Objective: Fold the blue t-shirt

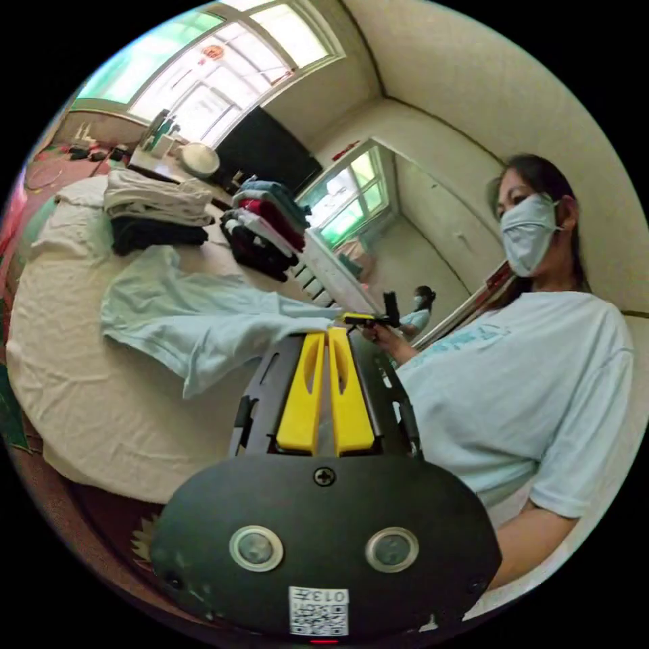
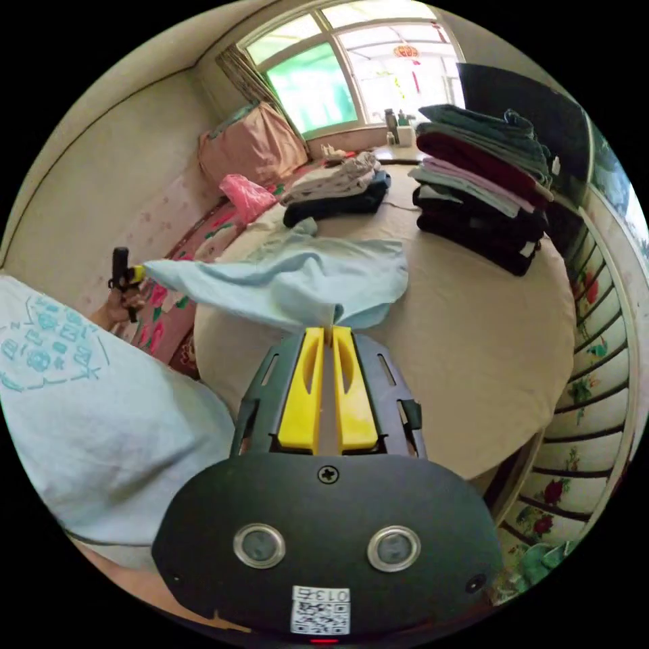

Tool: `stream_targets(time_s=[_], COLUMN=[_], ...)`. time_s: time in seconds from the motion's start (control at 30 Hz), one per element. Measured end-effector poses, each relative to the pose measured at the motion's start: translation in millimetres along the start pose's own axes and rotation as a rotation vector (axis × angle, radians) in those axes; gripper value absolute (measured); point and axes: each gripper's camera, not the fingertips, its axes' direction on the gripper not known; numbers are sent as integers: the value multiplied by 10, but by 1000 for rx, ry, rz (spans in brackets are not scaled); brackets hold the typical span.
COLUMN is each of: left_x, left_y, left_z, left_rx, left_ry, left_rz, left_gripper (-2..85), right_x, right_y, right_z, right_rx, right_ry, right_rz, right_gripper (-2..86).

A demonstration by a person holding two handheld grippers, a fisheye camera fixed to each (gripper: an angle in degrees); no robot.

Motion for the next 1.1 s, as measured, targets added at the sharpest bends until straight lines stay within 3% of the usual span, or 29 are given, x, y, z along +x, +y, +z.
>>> stream_targets(time_s=[0.1,0.17,0.27,0.37,0.43,0.53,0.6,0.73,0.9,1.1], left_x=[-199,-337,-465,-509,-568,-682,-829,-1105,-567,291], left_y=[309,568,831,977,1051,1042,898,16,-1180,-1342], left_z=[-380,-457,-383,-401,-506,-726,-825,-887,-1161,-1536], left_rx=[26,33,-41,-60,-10,126,171,186,284,312], left_ry=[47,70,79,68,80,107,80,18,-30,-30], left_rz=[-71,-149,-194,-198,-205,-175,-165,-74,209,480], left_gripper=[-2,-2,-2,-2,-2,-2,-2,-2,-2,-1], right_x=[136,147,169,38,94,280,427,697,721,651], right_y=[232,357,432,470,479,424,118,-700,-1665,-1086], right_z=[28,-142,154,-139,-139,-540,-598,-668,-1833,-2771], right_rx=[-76,48,-242,-120,-220,-16,-34,10,331,523], right_ry=[-47,-121,-46,-163,-78,-170,-121,-119,-68,-143], right_rz=[87,104,141,62,75,113,68,15,-56,-178], right_gripper=[17,17,16,16,16,16,16,16,16,15])
